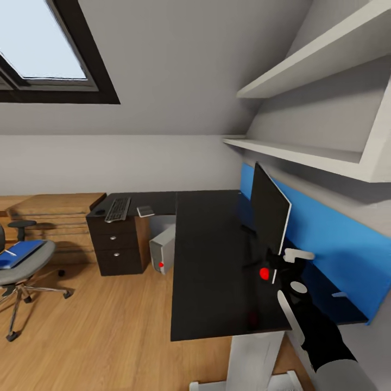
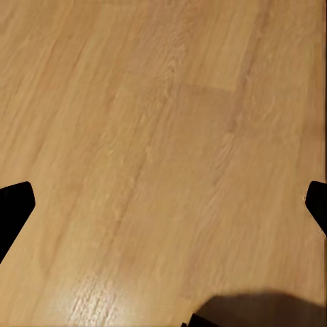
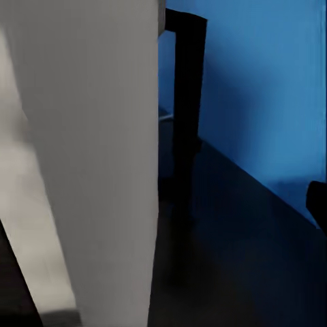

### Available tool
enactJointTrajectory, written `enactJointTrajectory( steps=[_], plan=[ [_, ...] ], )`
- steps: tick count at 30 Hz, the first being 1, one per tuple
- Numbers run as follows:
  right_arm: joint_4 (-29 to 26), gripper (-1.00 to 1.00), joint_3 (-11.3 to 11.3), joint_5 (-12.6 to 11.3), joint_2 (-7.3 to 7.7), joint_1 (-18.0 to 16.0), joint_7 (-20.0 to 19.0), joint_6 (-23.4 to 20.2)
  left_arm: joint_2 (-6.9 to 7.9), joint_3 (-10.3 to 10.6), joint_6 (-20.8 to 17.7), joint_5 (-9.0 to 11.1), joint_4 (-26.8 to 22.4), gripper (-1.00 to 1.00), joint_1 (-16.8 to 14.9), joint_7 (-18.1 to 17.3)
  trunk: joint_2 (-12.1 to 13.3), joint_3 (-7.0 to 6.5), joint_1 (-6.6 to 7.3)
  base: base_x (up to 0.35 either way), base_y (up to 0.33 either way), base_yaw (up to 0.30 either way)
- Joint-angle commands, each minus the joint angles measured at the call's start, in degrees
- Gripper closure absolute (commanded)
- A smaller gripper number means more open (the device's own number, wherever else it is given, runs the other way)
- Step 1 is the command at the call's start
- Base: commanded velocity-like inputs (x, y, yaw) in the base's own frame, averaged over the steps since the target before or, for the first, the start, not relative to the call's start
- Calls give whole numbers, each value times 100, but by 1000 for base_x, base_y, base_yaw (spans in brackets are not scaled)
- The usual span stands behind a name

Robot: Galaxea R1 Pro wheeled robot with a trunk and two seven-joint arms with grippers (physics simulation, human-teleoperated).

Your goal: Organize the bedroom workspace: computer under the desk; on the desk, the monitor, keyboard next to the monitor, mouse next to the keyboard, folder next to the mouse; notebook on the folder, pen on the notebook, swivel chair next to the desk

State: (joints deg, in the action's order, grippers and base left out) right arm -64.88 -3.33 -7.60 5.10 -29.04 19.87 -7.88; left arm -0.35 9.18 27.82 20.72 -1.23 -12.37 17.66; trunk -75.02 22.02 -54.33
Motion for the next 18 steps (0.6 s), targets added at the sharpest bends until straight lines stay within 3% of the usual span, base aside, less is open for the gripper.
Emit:
enactJointTrajectory(
  steps=[1,13,18],
  plan=[
    [-7,-100,-24,-48,8,-5,52,-21,1,50,12,31,0,-100,-2,33,-4,0,0,0,0,-183],
    [-7,-100,-27,-49,8,-5,49,-21,17,49,13,38,0,-100,-2,35,-4,-61,0,0,0,-174],
    [-5,-100,-27,-50,8,-5,45,-23,17,49,13,38,0,-100,-2,32,-4,-64,0,0,0,-57]
  ],
)
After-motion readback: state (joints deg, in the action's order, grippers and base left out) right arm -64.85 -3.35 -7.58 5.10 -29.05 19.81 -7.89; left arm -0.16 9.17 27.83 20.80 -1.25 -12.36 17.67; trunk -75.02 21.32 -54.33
